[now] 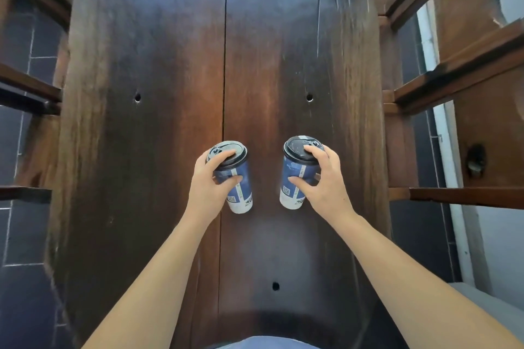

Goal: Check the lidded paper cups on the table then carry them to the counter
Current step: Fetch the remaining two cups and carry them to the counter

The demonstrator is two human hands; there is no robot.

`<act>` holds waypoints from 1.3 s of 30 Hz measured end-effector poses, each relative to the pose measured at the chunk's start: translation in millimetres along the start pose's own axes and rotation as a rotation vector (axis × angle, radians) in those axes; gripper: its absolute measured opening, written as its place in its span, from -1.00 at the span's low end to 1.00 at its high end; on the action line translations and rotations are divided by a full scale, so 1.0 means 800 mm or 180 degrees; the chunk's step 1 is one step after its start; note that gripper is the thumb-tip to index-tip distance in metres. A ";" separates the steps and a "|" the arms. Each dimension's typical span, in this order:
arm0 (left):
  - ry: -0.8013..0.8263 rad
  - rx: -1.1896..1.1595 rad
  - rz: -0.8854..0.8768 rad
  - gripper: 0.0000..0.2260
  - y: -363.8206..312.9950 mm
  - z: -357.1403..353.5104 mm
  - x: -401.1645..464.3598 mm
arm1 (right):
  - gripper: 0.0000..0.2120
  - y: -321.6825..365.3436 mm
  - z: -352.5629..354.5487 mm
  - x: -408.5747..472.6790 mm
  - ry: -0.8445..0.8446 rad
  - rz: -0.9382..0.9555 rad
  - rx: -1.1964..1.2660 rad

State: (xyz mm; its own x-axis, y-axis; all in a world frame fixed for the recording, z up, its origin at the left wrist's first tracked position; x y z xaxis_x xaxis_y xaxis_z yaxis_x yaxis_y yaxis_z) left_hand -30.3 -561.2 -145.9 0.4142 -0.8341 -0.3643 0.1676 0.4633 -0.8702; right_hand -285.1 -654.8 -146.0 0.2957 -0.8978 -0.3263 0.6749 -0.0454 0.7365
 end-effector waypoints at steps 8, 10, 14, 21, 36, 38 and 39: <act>-0.0259 -0.0354 0.0262 -0.47 0.008 -0.001 -0.005 | -0.29 0.003 -0.013 -0.005 -0.0063 -0.0125 0.0189; -0.0314 -0.0314 0.0230 -0.47 0.001 0.001 -0.013 | -0.27 0.001 -0.010 -0.012 -0.0038 -0.0237 0.0221; -0.0116 -0.0307 0.0114 -0.47 -0.017 0.000 -0.043 | -0.27 0.020 0.003 -0.031 0.0186 -0.0104 0.0308; 0.0224 -0.0835 -0.0084 -0.40 -0.088 0.008 -0.120 | -0.21 0.087 0.056 -0.099 0.0540 0.0455 0.0503; 0.0483 -0.1672 -0.0121 -0.39 -0.136 0.018 -0.303 | -0.33 0.128 0.107 -0.264 0.1034 0.0982 0.0993; 0.0425 -0.1698 -0.0094 -0.41 -0.129 0.019 -0.321 | -0.34 0.125 0.104 -0.275 0.1112 0.0970 0.1030; 0.0387 -0.1713 -0.0067 -0.42 -0.124 0.020 -0.329 | -0.35 0.124 0.103 -0.281 0.1152 0.0968 0.1037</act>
State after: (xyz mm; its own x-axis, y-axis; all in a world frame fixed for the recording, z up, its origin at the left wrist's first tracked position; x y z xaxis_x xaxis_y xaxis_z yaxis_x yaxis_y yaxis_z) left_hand -141.9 -382.8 42.0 0.3040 -0.8849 -0.3529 -0.3196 0.2543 -0.9128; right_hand -340.0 -493.3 49.2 0.6953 -0.6870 -0.2111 0.2970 0.0073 0.9548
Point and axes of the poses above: each hand's wrist, its own x-axis towards the middle knuckle, its own z-axis out of the back of the hand, y = z × x, the point moved 8 cm from there along x, towards the middle knuckle, and after that the axes turned 7 degrees about -x, right-handed, at the moved point
